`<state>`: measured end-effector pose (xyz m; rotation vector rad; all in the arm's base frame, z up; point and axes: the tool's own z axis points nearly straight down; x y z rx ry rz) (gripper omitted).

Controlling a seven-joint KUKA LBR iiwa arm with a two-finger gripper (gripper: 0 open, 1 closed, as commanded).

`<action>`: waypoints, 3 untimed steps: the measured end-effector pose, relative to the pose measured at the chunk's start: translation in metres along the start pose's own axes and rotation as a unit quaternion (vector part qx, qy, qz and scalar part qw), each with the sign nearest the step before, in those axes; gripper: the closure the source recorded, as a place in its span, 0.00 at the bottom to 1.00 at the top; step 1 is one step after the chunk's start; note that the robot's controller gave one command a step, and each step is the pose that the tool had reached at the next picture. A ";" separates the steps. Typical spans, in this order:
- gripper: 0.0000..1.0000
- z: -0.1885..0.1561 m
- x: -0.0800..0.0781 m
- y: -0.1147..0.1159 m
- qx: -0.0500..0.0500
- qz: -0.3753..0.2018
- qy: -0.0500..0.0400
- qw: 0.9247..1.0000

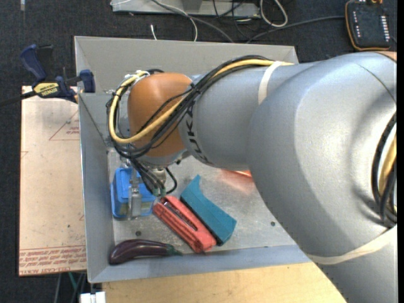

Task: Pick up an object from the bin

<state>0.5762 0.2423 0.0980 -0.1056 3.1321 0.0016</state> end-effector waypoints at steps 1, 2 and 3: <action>1.00 -0.015 -0.001 0.000 0.000 0.000 0.000 1.000; 1.00 -0.046 0.001 0.000 0.001 0.000 0.004 1.000; 1.00 -0.086 -0.001 0.000 0.000 0.000 0.001 1.000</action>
Offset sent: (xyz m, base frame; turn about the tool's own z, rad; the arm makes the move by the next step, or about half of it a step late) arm 0.0005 0.0001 0.0900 0.0001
